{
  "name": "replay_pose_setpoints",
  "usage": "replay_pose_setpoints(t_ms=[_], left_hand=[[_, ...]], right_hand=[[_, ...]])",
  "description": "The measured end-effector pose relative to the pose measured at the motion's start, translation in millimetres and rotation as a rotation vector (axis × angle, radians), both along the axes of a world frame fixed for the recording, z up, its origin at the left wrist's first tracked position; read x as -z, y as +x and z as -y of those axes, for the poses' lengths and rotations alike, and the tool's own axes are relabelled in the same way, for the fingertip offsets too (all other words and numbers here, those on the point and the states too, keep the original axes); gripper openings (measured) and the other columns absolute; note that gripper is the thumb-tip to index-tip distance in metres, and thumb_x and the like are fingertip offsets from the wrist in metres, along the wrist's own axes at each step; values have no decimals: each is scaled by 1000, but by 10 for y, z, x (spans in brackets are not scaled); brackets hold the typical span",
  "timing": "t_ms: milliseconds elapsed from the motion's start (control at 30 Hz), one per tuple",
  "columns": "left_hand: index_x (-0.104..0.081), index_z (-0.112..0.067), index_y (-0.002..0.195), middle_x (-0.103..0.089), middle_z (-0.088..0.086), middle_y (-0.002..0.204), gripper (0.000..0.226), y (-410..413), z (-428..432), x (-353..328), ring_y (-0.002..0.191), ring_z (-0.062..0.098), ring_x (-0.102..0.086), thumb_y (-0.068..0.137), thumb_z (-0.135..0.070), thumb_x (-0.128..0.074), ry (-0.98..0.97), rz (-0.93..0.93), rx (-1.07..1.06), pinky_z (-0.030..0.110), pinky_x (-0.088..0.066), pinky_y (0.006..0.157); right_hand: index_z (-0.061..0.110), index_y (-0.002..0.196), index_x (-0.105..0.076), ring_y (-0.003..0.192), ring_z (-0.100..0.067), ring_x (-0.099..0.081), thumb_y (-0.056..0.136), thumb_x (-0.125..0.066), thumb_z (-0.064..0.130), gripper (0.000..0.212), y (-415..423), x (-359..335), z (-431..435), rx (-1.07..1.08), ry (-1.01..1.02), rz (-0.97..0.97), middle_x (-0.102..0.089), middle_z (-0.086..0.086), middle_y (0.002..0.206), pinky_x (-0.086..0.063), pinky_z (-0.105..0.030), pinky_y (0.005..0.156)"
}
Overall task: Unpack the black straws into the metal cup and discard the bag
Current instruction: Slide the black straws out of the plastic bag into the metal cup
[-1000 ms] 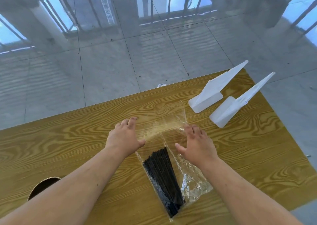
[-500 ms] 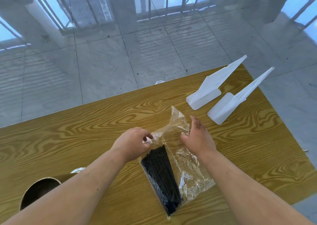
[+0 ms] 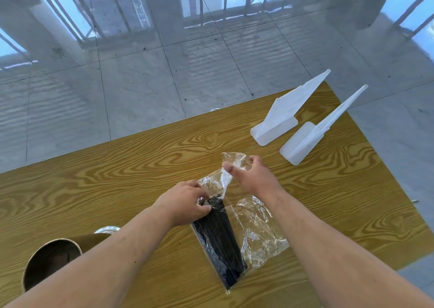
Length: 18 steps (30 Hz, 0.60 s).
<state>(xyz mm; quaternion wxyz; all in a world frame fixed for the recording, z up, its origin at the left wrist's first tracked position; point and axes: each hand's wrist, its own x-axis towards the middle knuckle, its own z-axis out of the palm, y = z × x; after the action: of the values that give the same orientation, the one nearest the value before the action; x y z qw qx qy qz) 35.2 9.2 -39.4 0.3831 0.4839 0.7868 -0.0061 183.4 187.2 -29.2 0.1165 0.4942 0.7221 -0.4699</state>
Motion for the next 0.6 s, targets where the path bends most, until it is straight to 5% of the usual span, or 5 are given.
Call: replay_pose_setpoints(t_ms=[100, 233, 333, 400, 600], left_hand=[[-58, -40, 145, -49, -13, 156, 53, 21, 16, -26, 144, 14, -43, 96, -62, -54, -24, -10, 15, 41, -41, 119], [-48, -35, 152, -55, -9, 153, 66, 59, 68, -76, 132, 14, -57, 93, -61, -64, -36, -15, -26, 36, -50, 109], [-34, -33, 158, -57, -7, 152, 86, 91, 129, -140, 123, 14, -63, 88, -66, -71, -18, -20, -102, 37, -56, 101], [-26, -33, 161, -50, -6, 158, 98, 103, 178, -236, 130, 17, -60, 83, -73, -71, 32, -51, -153, 39, -56, 103], [-7, -29, 163, -25, 2, 169, 118, 31, 261, -741, 155, 26, -28, 75, -93, -54, 271, -229, -171, 43, -30, 125]], right_hand=[[17, 157, -30, 108, -22, -68, 89, -76, 55, 90, -26, 74, 47, -16, 76, 94, -63, -6, 136, -53, -34, 71], [15, 140, -52, 66, -16, -60, 95, -64, 8, 47, -3, 110, 92, 36, 19, 26, -67, -4, 101, -51, -36, 59], [22, 117, -60, 70, -21, -63, 96, -58, 0, 31, 12, -7, 118, 69, -37, -100, -71, -12, 103, -57, -45, 63], [28, 107, -60, 67, -16, -68, 97, -60, 2, 28, 5, -121, 137, 88, -72, -172, -73, -8, 101, -60, -38, 61], [16, 120, -64, 57, -9, -63, 99, -67, 7, 23, -154, -555, 246, 101, -251, -406, -83, -4, 94, -47, -19, 48]])
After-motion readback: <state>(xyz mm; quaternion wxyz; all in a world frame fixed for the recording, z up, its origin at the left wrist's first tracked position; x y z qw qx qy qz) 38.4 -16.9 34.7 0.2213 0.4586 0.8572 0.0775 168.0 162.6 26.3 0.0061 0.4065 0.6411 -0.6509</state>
